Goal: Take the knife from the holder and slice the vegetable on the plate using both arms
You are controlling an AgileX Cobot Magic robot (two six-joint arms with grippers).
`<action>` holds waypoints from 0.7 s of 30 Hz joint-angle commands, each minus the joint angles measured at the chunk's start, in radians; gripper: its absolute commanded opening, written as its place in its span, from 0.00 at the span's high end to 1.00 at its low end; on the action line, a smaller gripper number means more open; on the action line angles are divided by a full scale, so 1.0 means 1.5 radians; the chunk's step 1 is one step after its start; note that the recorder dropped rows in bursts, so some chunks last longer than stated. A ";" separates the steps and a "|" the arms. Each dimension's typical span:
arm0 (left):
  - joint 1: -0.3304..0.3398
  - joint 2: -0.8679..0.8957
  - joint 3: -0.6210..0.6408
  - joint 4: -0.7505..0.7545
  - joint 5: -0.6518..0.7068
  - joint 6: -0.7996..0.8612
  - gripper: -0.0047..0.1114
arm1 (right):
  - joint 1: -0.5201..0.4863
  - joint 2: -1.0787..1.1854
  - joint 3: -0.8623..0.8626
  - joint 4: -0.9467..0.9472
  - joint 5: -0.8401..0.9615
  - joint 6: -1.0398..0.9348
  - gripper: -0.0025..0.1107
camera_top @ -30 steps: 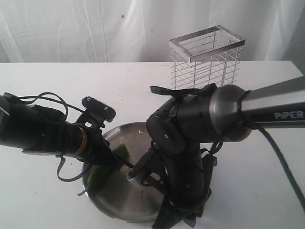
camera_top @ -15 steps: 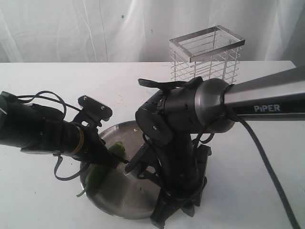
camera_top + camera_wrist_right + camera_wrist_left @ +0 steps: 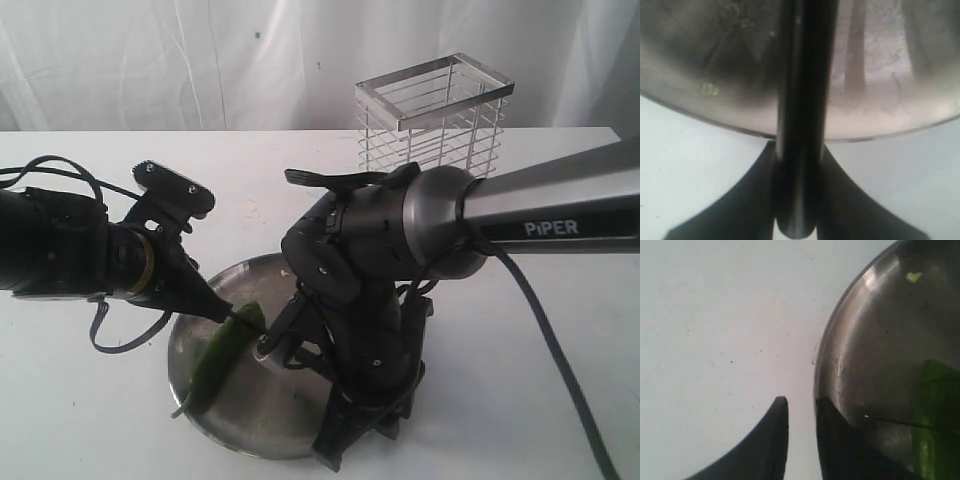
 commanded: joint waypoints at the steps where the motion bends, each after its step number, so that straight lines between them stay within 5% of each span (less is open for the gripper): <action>1: -0.003 -0.006 0.007 -0.002 0.013 -0.004 0.73 | -0.004 0.006 -0.005 -0.045 0.001 0.018 0.98; 21: -0.003 -0.006 0.034 -0.018 -0.029 -0.004 0.73 | -0.014 -0.016 -0.013 -0.073 -0.054 0.073 0.98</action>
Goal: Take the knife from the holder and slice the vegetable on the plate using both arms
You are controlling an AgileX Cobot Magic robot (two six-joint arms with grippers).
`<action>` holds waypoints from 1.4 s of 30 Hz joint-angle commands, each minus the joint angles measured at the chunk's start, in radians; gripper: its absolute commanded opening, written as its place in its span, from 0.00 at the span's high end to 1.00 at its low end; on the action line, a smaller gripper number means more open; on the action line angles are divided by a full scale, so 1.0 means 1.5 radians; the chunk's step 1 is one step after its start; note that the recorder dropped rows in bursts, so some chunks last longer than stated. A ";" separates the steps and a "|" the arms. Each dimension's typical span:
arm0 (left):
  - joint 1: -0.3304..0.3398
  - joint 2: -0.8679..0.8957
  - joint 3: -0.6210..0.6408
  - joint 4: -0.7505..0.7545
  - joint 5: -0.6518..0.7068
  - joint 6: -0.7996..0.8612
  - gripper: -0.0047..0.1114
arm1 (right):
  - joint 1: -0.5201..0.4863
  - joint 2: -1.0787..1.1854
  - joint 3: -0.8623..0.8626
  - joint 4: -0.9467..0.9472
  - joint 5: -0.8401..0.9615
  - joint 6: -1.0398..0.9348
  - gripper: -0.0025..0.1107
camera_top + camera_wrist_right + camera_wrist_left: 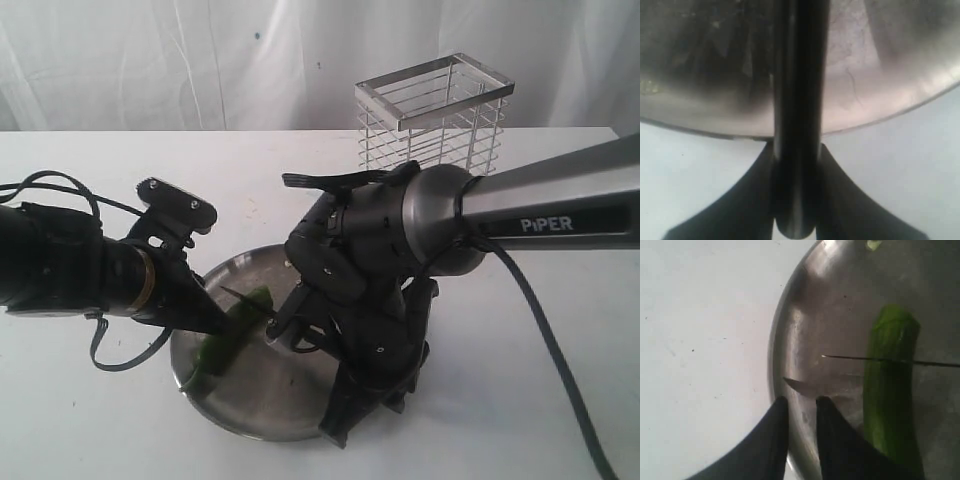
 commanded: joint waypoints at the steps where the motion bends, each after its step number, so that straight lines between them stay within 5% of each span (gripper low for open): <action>1: -0.003 -0.006 0.005 0.003 0.031 -0.004 0.73 | -0.007 -0.037 -0.007 0.005 -0.033 0.023 0.98; 13: -0.003 -0.114 -0.008 -0.002 0.006 -0.041 0.73 | -0.007 -0.133 0.033 0.070 -0.061 0.001 0.98; 34: -0.003 -0.087 -0.008 -0.002 -0.066 -0.041 0.73 | 0.021 -0.323 0.138 0.139 -0.149 -0.007 0.98; 42: -0.003 -0.187 -0.007 0.016 -0.009 0.101 0.69 | 0.019 -0.324 0.149 0.093 -0.125 -0.007 0.98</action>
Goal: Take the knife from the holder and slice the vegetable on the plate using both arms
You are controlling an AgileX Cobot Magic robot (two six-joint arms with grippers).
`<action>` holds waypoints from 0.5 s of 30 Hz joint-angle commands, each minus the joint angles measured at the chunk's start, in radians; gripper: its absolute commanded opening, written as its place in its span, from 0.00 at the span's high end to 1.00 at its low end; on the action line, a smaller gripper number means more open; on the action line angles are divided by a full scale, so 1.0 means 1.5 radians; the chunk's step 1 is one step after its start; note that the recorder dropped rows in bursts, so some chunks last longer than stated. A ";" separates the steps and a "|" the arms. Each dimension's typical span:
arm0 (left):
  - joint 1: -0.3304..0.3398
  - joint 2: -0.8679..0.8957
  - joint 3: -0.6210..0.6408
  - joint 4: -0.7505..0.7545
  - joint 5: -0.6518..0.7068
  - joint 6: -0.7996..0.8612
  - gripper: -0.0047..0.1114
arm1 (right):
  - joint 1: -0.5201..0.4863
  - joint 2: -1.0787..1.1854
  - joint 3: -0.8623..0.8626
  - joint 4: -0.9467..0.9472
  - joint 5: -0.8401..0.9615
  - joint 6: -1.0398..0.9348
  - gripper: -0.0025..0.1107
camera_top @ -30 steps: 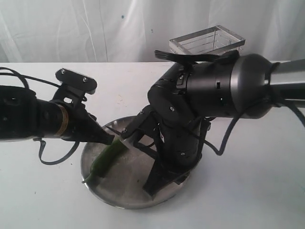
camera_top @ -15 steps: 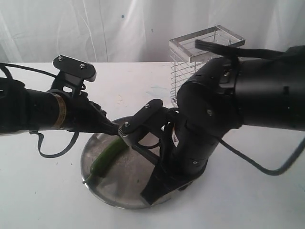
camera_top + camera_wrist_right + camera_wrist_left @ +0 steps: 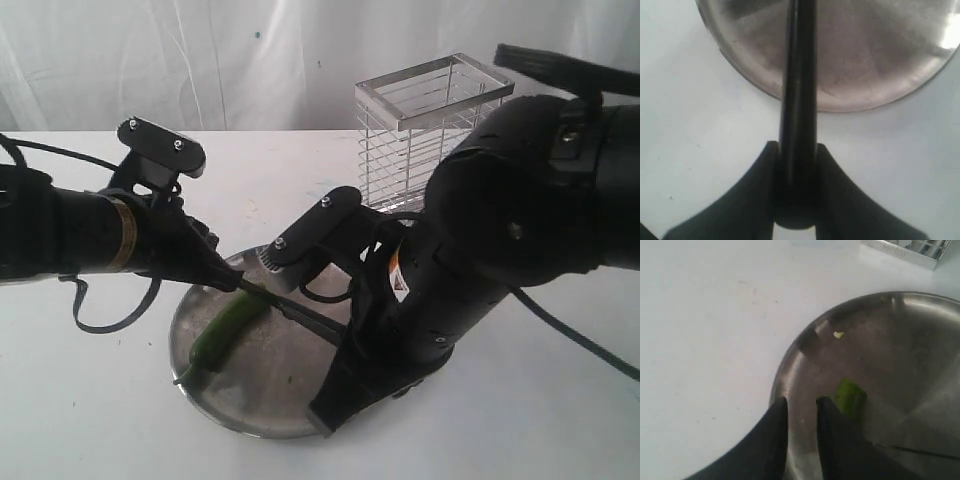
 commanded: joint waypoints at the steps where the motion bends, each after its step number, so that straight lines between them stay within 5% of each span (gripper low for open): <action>1: -0.003 -0.087 0.005 0.016 0.038 0.080 0.69 | -0.002 -0.007 0.010 -0.046 0.009 -0.005 0.98; 5: -0.003 -0.158 0.055 0.028 0.011 0.145 0.68 | -0.022 -0.007 0.011 -0.083 0.023 -0.034 0.98; 15: -0.003 -0.172 0.170 0.248 -0.199 0.173 0.68 | -0.050 -0.044 0.011 -0.065 0.070 -0.186 0.98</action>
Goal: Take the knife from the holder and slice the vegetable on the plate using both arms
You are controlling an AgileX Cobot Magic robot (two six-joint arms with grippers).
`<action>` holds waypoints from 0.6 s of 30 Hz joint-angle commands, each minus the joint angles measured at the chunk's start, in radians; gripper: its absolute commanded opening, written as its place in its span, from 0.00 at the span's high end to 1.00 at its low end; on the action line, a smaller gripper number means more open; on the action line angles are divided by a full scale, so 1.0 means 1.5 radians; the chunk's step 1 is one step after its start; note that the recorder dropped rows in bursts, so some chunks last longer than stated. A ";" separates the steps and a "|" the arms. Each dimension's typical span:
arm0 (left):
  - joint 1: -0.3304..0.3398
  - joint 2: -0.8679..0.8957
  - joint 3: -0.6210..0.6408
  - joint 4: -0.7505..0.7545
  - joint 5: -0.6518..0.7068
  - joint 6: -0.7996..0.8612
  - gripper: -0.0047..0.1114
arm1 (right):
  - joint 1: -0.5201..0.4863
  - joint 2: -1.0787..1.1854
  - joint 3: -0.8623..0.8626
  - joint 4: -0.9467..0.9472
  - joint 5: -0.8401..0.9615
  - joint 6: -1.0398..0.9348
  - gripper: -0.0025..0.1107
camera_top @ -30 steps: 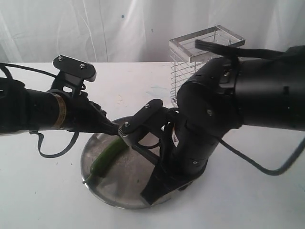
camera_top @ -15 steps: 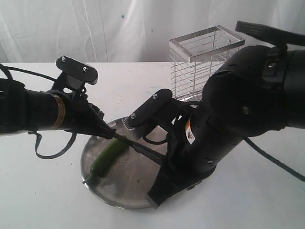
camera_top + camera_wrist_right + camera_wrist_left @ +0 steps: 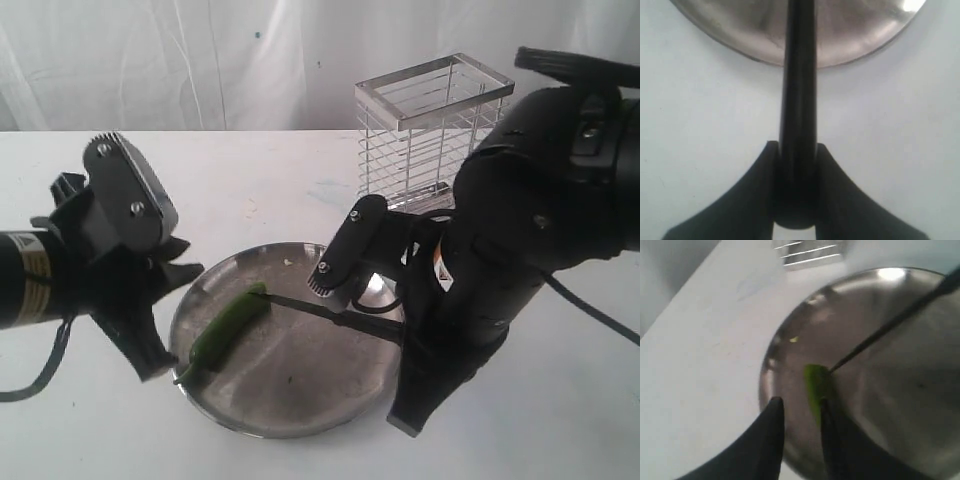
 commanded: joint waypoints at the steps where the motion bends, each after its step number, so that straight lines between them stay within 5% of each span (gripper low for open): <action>1: -0.003 0.009 0.015 0.069 -0.068 0.021 0.66 | -0.005 -0.045 0.002 0.017 0.006 -0.061 0.98; 6: -0.003 0.038 0.015 0.069 -0.059 0.036 0.57 | -0.005 -0.092 0.002 0.077 0.002 -0.126 0.98; 18: -0.003 0.048 0.015 0.042 -0.095 0.123 0.57 | -0.005 -0.102 0.002 0.100 0.014 -0.148 0.98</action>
